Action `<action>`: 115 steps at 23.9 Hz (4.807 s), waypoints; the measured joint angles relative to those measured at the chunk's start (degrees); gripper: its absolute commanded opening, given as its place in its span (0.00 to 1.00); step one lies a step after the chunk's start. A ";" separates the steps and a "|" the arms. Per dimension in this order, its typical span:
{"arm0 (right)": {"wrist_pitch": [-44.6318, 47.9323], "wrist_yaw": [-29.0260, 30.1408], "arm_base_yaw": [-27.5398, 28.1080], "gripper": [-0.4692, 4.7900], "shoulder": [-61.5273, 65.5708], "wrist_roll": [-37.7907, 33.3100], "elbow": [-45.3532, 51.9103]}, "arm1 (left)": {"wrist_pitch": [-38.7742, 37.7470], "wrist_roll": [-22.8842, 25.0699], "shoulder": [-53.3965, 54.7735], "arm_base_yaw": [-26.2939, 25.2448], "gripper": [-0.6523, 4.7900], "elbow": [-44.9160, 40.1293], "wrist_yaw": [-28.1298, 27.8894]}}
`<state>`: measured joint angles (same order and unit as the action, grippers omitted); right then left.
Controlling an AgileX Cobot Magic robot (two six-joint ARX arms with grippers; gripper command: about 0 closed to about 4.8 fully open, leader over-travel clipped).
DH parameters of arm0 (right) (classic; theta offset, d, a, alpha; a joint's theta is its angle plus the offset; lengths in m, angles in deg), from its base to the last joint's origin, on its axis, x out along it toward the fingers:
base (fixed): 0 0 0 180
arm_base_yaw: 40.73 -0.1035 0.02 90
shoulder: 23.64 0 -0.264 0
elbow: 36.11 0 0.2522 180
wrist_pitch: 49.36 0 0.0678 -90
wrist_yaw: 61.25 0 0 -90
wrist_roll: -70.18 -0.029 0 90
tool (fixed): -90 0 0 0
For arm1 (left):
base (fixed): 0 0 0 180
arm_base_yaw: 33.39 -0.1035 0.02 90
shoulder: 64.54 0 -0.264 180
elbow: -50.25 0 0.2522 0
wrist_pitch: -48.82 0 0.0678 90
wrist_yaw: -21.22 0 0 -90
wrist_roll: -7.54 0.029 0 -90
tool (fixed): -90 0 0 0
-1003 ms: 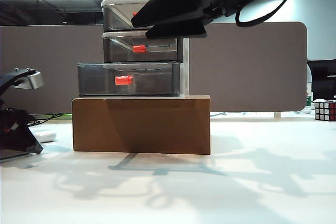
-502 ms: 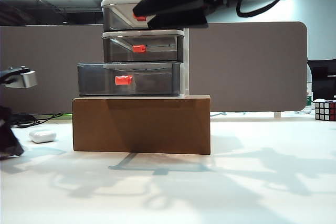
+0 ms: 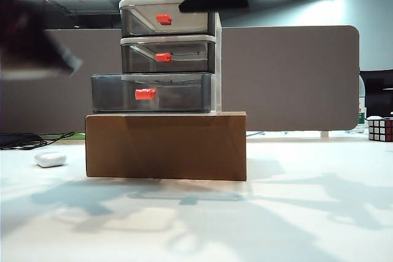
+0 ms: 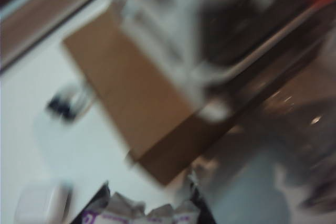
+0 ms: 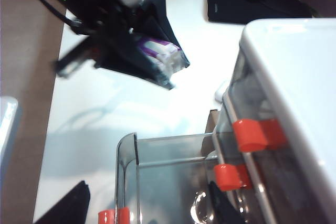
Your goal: Open the third layer of the drawer on the table, pick up a pack of napkins on the table and put it in, and finally close the drawer.
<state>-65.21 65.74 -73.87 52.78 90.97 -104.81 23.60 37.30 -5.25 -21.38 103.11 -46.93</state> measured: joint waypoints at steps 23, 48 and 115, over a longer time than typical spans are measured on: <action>-5.70 -5.44 2.67 0.67 -9.35 -0.83 0.02 | 0.33 6.95 6.99 22.21 0.32 7.02 3.93; -6.40 -5.49 2.67 0.67 -9.35 -0.83 0.04 | 7.48 18.25 13.27 22.25 0.35 7.08 8.09; 7.13 -4.46 2.64 0.07 0.09 -8.39 -5.75 | -14.14 11.39 9.86 17.42 0.11 6.27 -0.02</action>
<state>-58.09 61.28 -71.23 52.87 82.58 -110.56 9.46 48.68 4.61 -3.96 109.38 -46.95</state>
